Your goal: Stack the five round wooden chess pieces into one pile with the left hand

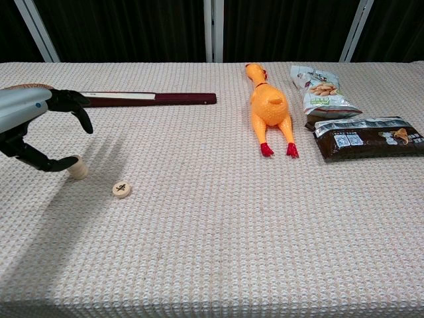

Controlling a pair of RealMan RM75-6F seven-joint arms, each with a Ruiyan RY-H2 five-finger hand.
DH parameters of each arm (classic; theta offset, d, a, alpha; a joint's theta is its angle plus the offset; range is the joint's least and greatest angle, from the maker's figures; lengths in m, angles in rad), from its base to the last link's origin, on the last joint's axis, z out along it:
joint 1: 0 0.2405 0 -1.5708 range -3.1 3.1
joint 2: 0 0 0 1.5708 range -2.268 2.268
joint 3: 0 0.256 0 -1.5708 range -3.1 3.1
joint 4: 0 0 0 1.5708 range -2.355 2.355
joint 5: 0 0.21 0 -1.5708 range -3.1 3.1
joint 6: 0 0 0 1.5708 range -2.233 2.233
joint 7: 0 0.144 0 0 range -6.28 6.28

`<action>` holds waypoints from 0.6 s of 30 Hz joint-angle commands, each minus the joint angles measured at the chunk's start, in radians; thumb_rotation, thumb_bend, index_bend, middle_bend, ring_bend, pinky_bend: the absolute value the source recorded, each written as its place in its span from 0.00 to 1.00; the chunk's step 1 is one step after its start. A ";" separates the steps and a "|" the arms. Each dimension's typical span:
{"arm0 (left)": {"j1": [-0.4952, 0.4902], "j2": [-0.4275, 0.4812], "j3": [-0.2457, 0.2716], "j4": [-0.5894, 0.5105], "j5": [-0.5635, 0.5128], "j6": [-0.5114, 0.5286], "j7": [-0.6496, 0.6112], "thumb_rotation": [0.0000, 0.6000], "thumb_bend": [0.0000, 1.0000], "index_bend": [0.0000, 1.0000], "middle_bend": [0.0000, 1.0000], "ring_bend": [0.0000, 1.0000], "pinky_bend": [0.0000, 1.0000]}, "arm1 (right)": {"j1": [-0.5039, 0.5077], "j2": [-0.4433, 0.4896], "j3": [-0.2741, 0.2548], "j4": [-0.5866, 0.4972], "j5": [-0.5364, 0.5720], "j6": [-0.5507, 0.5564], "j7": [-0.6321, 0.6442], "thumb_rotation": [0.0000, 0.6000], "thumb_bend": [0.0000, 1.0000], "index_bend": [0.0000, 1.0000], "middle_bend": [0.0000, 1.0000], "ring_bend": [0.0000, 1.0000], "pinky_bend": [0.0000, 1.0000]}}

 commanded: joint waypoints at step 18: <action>0.109 0.086 0.066 -0.122 -0.006 0.162 0.157 1.00 0.30 0.33 0.01 0.00 0.00 | -0.001 0.007 0.001 0.005 0.001 0.000 0.022 1.00 0.27 0.00 0.00 0.00 0.00</action>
